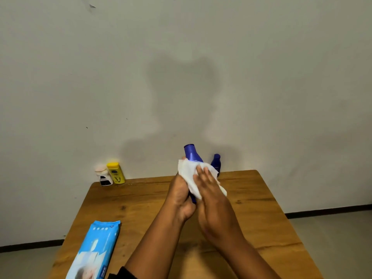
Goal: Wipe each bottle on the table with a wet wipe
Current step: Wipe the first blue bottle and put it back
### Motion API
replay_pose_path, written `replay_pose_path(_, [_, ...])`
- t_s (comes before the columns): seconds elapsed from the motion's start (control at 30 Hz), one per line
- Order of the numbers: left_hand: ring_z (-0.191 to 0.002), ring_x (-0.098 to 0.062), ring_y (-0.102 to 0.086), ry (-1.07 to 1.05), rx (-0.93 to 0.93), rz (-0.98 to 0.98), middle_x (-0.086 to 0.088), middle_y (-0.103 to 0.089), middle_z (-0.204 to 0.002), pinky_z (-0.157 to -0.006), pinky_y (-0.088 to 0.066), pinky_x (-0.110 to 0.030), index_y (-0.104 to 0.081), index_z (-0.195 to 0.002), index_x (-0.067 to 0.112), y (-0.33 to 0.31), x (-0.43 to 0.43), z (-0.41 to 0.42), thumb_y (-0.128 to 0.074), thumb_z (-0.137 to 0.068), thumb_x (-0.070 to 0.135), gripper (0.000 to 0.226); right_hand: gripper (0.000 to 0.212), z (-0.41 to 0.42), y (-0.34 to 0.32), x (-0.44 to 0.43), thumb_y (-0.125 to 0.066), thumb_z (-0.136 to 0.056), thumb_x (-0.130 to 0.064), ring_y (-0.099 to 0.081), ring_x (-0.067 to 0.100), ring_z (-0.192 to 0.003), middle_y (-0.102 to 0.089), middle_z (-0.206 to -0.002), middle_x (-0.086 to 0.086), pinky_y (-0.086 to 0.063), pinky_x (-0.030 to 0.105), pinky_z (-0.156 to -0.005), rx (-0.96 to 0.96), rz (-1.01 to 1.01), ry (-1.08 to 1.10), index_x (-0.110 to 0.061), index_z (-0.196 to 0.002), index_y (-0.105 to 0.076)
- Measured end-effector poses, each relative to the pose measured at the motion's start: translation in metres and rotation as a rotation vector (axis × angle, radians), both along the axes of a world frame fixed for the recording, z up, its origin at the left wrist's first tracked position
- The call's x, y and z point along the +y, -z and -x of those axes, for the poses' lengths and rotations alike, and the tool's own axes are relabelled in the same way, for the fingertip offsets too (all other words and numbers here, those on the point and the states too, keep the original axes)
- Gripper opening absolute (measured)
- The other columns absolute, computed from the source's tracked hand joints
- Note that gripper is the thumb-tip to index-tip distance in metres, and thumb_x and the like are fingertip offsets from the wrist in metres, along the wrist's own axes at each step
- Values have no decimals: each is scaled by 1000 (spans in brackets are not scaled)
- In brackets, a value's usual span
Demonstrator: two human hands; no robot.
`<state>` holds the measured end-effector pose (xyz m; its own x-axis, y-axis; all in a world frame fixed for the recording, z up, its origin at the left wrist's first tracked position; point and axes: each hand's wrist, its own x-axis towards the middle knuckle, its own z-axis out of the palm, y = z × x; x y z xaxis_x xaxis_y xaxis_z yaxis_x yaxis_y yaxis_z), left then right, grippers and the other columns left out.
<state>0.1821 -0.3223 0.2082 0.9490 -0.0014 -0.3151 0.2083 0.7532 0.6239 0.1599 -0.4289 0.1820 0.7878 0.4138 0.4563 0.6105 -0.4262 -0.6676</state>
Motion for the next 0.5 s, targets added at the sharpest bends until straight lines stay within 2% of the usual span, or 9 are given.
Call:
replay_pose_path(0.07, [-56,-18,-67,50,90,23,-10,-64,-69,-61,-57,-29,-58,-90,5,0,8,-4,-61,-72,56,55,58,16,19,-2,-34,-92,-18,-13,9,-147,-24,-157,-6,-21,39,-118,-114,105,-4,-20,-149,-28])
replay_pose_path(0.13, [-51,-17,-66,83,108,31,-9,-65,-64,-53,-57,-25,-58,-87,6,7,13,-9,-72,-63,60,61,61,19,24,-3,-36,-90,-18,-15,12,-147,-27,-157,-2,-26,44,-116,-185,151,-21,-19,-149,-24])
replay_pose_path(0.17, [-55,-18,-69,65,103,24,-9,-68,-66,-56,-59,-27,-62,-90,6,11,13,-9,-76,-65,59,61,61,16,21,-3,-36,-90,-18,-14,11,-147,-26,-157,-2,-27,45,-116,-187,146,-34,-19,-149,-22])
replay_pose_path(0.2, [-65,-20,-72,42,97,24,-10,-71,-75,-67,-61,-31,-65,-98,5,10,9,-4,-73,-74,58,59,61,10,16,-2,-35,-90,-18,-12,10,-147,-24,-157,-2,-26,46,-116,-163,125,-40,-19,-149,-20])
replay_pose_path(0.27, [-98,-28,-71,-17,42,2,-17,-73,-105,-96,-54,-40,-64,-122,3,9,-1,1,-60,-90,51,57,59,-9,1,1,-33,-92,-18,-9,10,-148,-18,-158,-4,-22,46,-118,-90,63,-18,-20,-149,-17])
replay_pose_path(0.3, [-110,-29,-68,-23,8,-37,-17,-70,-117,-102,-50,-42,-63,-126,6,8,-5,4,-56,-95,45,51,57,-20,-7,3,-34,-94,-16,-10,11,-148,-16,-157,-5,-22,45,-118,-78,34,8,-19,-148,-17])
replay_pose_path(0.33, [-114,-27,-66,-25,-9,-81,-15,-70,-122,-100,-50,-41,-65,-125,10,2,-10,7,-52,-97,41,43,56,-31,-15,5,-35,-94,-12,-11,12,-148,-16,-156,-6,-23,44,-118,-77,12,31,-17,-148,-19])
replay_pose_path(0.4, [-111,-23,-68,-40,-8,-137,-10,-72,-118,-92,-53,-37,-68,-120,15,-3,-12,8,-47,-101,36,35,54,-43,-27,10,-37,-94,-10,-12,14,-147,-15,-154,-9,-24,41,-119,-80,-1,58,-14,-147,-28])
replay_pose_path(0.5, [-111,-26,-68,-66,-9,-66,-15,-71,-119,-93,-55,-38,-63,-126,8,0,-6,10,-49,-100,33,38,52,-31,-22,14,-32,-96,-17,-5,10,-148,-11,-156,-11,-17,41,-120,-70,35,29,-18,-148,-30])
